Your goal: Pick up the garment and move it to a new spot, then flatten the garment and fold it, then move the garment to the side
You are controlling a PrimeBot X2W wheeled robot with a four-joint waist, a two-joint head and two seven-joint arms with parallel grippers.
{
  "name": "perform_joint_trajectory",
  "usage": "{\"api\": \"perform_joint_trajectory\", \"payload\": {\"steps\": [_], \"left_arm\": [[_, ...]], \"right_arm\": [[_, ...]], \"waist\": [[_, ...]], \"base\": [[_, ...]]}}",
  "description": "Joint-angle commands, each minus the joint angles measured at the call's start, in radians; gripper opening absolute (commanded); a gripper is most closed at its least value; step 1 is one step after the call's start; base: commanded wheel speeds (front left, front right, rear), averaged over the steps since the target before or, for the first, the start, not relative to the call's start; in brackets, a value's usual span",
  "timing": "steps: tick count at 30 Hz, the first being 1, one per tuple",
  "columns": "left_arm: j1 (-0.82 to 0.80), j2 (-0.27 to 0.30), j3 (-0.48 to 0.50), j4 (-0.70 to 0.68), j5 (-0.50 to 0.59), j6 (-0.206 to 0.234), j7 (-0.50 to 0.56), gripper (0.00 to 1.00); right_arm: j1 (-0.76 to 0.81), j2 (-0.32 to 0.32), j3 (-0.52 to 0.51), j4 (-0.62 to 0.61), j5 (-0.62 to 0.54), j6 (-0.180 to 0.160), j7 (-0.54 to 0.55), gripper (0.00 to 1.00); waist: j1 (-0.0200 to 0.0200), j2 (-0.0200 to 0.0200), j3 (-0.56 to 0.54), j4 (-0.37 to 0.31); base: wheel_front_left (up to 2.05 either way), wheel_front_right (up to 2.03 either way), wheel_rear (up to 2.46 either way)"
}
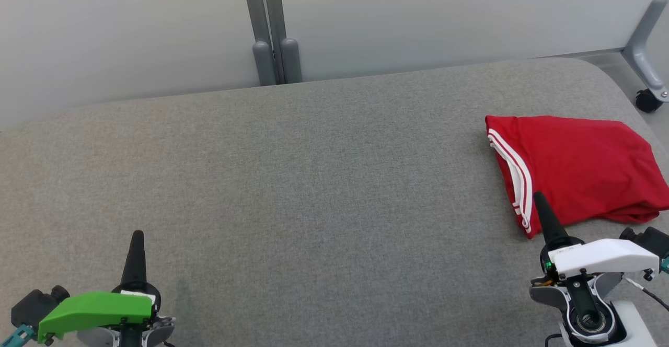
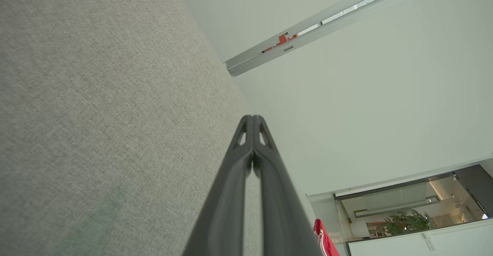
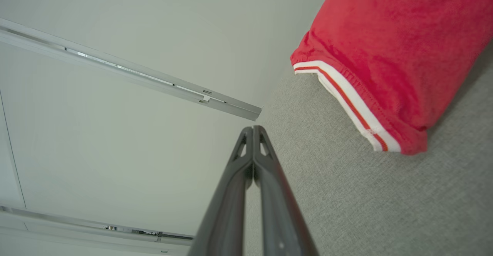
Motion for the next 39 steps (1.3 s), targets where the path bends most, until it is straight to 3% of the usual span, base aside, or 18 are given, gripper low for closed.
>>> {"api": "perform_joint_trajectory", "payload": {"steps": [1,39], "left_arm": [[-0.028,-0.001,0.005,-0.010,-0.030,-0.006,0.007,0.00],[-0.048,-0.012,0.027,-0.021,-0.322,-0.016,0.088,0.00]], "right_arm": [[0.002,-0.001,-0.009,-0.012,0.024,0.000,0.007,0.00],[0.018,0.031,-0.069,-0.025,0.300,0.000,0.089,0.00]], "waist": [[0.0000,0.0000,0.000,0.001],[0.0000,0.0000,0.005,0.024]], "base": [[0.00,0.00,0.00],[0.00,0.00,0.00]]}}
